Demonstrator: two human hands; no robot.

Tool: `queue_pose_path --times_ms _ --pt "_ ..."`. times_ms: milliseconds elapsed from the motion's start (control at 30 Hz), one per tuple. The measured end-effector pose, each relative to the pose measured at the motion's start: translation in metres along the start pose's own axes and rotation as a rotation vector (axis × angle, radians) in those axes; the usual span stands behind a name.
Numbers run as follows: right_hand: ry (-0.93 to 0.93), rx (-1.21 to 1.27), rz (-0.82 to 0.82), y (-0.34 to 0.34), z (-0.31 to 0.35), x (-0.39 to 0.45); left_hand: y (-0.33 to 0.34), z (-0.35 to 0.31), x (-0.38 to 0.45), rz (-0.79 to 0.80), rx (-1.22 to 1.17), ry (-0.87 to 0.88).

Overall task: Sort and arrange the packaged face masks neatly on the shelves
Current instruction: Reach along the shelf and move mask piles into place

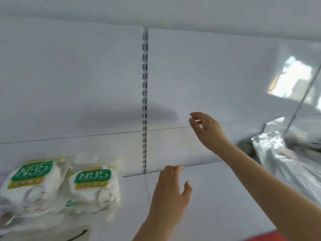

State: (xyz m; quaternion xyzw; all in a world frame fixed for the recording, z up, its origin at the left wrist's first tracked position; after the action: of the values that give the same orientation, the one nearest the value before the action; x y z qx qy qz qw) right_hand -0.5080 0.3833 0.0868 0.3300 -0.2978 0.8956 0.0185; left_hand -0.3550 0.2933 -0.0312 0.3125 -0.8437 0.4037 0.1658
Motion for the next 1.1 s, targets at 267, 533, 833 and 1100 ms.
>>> queue_pose_path --times_ms 267,533,833,1100 --pt "0.533 -0.301 -0.075 -0.183 -0.287 -0.035 0.180 -0.101 -0.012 0.298 -0.110 -0.118" --pt "0.455 -0.504 0.394 -0.211 -0.407 -0.077 0.291 -0.167 -0.001 0.299 -0.266 -0.328" --pt "0.326 -0.276 -0.147 -0.209 -0.376 -0.111 0.302 -0.198 -0.003 0.059 -0.296 -0.366" --pt "0.249 0.074 0.316 -0.154 -0.315 -0.116 0.284 -0.154 -0.011 0.098 -0.760 -1.023"
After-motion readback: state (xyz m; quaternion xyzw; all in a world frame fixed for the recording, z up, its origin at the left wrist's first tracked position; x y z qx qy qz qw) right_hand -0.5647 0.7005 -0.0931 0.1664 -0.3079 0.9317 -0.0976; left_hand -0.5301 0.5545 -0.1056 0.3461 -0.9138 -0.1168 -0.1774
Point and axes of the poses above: each hand's wrist, its own x-axis towards the middle knuckle, its own y-axis out of the palm, z = x × y, the point moved 6 cm from there along x, towards the middle knuckle, and after that the axes turned 14 degrees about -z, right-handed, at the moved point
